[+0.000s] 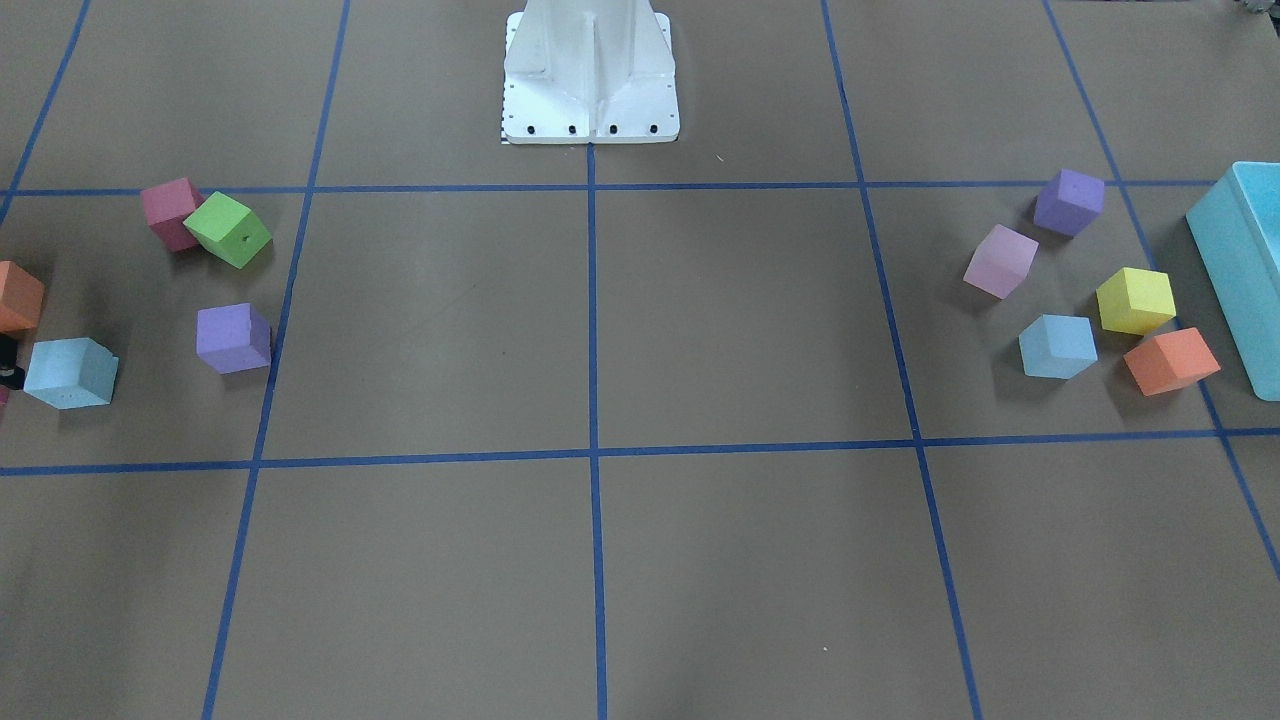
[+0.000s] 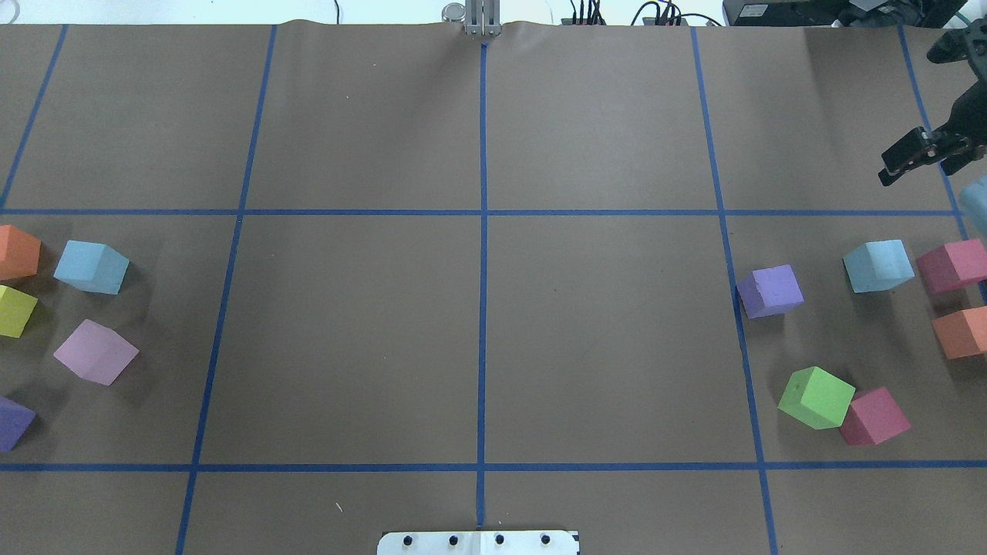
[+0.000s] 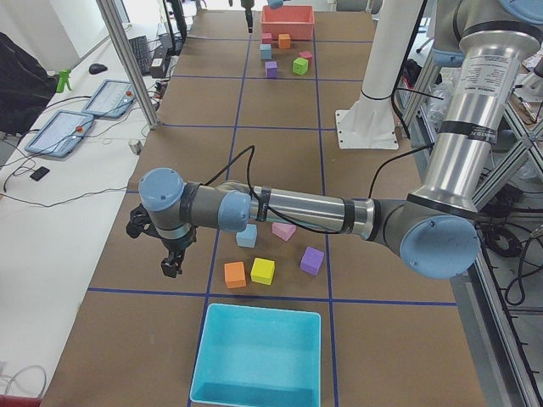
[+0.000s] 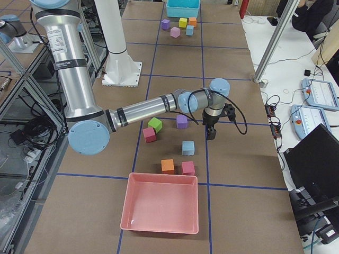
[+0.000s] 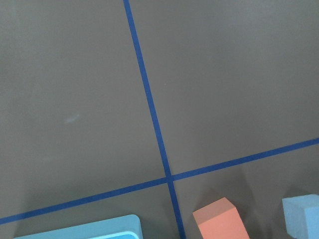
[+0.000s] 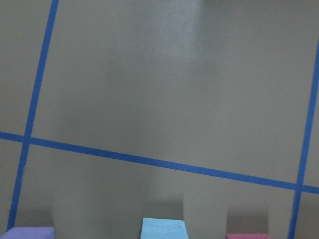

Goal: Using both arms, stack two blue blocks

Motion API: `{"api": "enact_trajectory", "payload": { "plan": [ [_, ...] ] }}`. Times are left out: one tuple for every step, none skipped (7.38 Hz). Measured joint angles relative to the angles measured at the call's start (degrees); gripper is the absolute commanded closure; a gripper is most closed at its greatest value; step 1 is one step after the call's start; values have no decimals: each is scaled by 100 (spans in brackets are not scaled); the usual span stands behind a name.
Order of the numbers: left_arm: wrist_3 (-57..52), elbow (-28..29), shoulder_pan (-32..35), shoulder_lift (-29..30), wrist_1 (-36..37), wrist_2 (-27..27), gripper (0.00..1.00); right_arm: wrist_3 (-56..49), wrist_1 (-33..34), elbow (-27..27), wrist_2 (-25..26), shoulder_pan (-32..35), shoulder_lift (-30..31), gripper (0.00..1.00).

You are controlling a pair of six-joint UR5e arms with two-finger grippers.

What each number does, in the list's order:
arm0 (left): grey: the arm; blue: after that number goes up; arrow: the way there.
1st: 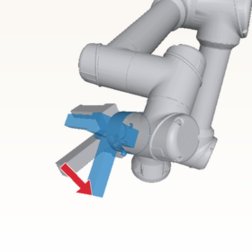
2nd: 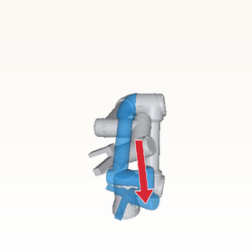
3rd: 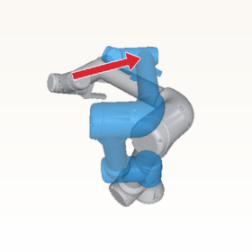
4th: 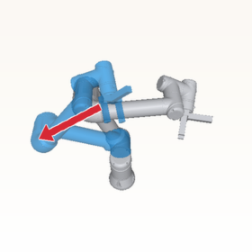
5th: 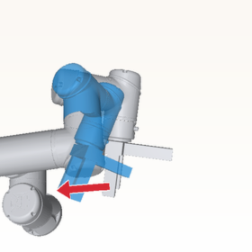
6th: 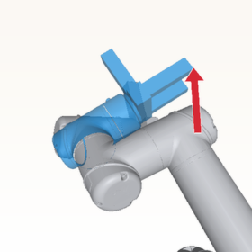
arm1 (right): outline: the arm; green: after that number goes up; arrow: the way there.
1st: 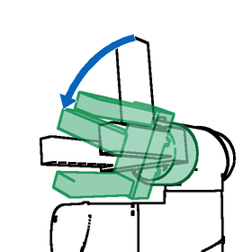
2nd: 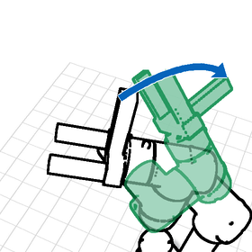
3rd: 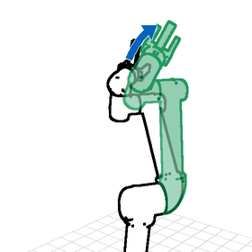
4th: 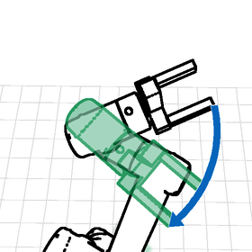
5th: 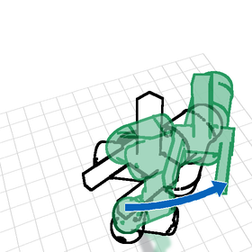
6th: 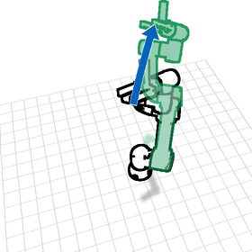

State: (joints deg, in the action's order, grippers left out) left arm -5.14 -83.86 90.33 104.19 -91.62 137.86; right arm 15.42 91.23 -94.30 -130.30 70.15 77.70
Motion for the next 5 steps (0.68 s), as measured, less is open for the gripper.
{"api": "enact_trajectory", "payload": {
  "plan": [
    [341, -84, -200, 3, -98, 2, 2, 99, -294, 263, 1, -115, -1, 0],
    [692, -122, -411, 3, -282, 2, 2, 281, -840, 634, -2, -194, 3, 0],
    [1034, -121, -639, 0, -495, -4, 2, 438, -1309, 930, -2, -255, 9, 0],
    [1394, -114, -869, -8, -733, -14, 2, 515, -1548, 1075, 0, -289, 13, 0],
    [1770, -112, -1075, -28, -1017, -29, 2, 584, -1638, 1103, -12, -302, 15, 0]
  ]
}}
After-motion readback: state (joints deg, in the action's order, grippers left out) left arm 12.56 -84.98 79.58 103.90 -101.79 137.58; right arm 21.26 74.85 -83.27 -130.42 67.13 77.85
